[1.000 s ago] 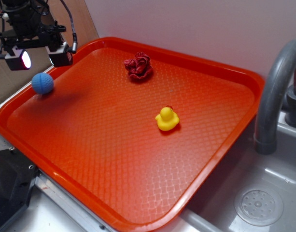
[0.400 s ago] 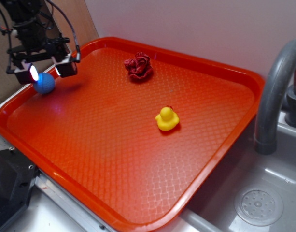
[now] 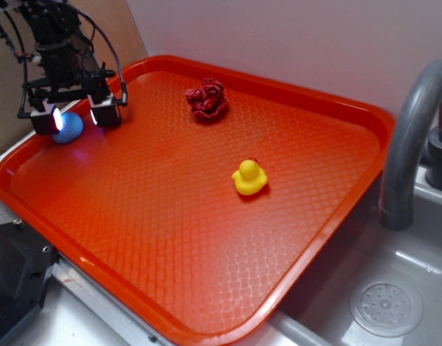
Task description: Grab the blue ball.
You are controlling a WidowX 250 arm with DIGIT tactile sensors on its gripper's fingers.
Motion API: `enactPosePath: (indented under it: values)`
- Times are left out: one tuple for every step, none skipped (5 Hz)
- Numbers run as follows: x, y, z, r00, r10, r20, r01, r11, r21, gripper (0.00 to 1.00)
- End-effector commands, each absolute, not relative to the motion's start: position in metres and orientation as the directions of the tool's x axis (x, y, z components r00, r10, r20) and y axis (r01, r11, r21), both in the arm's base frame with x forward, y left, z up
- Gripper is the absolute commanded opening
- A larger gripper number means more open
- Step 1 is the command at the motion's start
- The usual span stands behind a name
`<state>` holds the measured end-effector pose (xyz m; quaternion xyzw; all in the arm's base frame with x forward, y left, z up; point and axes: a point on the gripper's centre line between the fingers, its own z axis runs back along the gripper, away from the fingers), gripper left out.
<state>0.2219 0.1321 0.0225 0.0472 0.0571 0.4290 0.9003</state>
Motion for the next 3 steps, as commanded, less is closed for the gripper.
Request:
enactPosePath:
  values:
    - [0.2135, 0.1602, 0.0168, 0.577, 0.817, -0.028, -0.799, 0.571, 0.189, 1.00]
    - [0.2108, 0.1588, 0.0198, 0.592, 0.806, -0.012, -0.787, 0.581, 0.208, 0.79]
    - [0.2111, 0.1564, 0.0235, 0.627, 0.779, -0.005, -0.761, 0.613, 0.211, 0.00]
